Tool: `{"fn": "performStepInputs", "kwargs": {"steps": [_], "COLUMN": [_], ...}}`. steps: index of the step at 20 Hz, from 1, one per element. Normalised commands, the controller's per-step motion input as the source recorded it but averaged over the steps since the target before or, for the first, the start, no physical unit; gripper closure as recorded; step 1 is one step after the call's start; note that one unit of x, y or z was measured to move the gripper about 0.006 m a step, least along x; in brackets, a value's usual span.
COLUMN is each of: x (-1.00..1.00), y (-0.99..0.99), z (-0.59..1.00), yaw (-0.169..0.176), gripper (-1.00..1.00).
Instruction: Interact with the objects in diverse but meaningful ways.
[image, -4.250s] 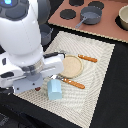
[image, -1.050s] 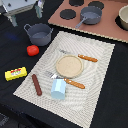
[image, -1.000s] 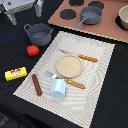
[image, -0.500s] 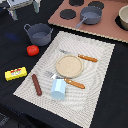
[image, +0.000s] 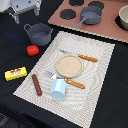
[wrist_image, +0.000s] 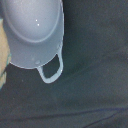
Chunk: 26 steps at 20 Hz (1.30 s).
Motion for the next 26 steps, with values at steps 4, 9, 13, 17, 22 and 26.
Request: {"fn": "performStepInputs", "kwargs": {"steps": [4, 9, 13, 17, 22, 26], "x": [-0.39, -0.12, -0.01, -0.02, -0.14, -0.28], "y": [0.2, 0.2, 0.19, 0.17, 0.04, 0.0], "z": [-0.5, -0.4, -0.36, -0.37, -0.35, -0.36], "yaw": [0.031, 0.015, 0.0, 0.0, 0.0, 0.0], "gripper": [-1.0, -1.0, -1.0, -1.0, -1.0, -1.0]}}
